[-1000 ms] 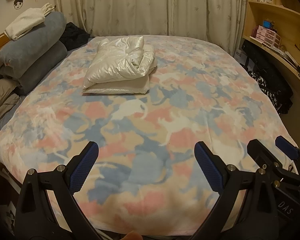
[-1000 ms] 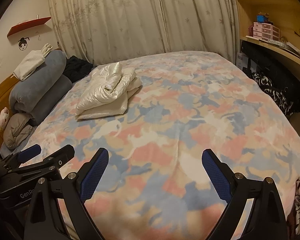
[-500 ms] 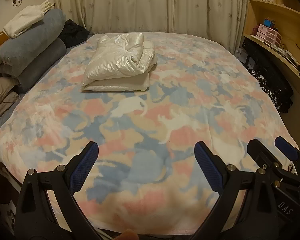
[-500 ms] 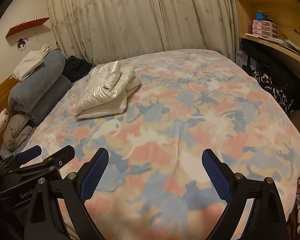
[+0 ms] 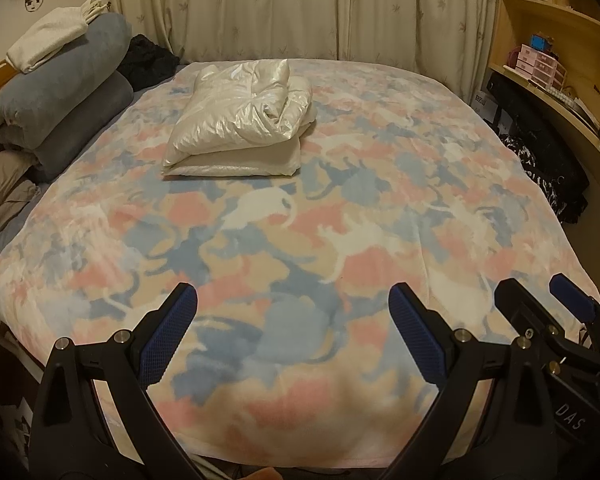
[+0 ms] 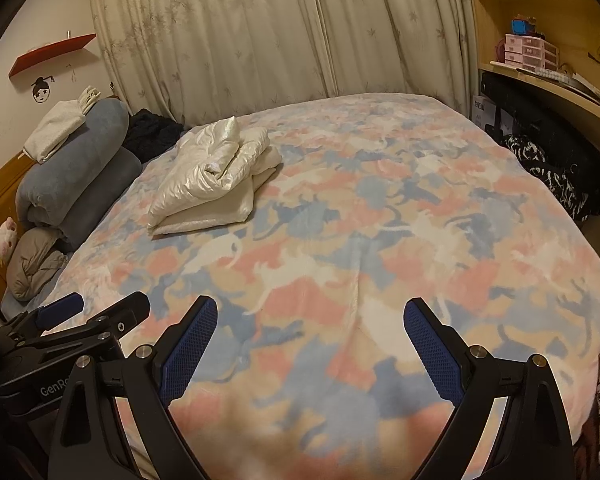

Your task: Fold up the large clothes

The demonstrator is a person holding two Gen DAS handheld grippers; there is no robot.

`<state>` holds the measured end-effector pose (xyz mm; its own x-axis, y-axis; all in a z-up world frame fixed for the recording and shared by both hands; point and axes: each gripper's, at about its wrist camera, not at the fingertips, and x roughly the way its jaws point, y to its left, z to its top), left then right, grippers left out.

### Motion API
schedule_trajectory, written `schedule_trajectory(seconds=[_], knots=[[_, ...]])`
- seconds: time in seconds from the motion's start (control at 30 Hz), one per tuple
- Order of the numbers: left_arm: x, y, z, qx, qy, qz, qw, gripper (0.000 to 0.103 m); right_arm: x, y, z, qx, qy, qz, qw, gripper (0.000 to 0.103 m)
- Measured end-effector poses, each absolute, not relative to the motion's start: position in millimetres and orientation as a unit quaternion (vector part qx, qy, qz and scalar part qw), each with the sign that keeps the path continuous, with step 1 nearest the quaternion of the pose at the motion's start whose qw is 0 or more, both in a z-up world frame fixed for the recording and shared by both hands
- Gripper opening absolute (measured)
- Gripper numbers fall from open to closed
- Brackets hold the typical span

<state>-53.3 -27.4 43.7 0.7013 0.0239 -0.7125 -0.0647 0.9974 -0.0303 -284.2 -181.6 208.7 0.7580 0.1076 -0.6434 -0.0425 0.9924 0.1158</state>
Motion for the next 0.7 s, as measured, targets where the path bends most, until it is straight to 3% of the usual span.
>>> schedule_trajectory(seconds=[0.7], knots=[[-48.8, -26.0, 44.1, -0.024, 0.389, 0.024, 0.921, 0.096, -284.0, -183.0, 209.8, 0.048, 0.347, 0.04, 0.936, 0.095]])
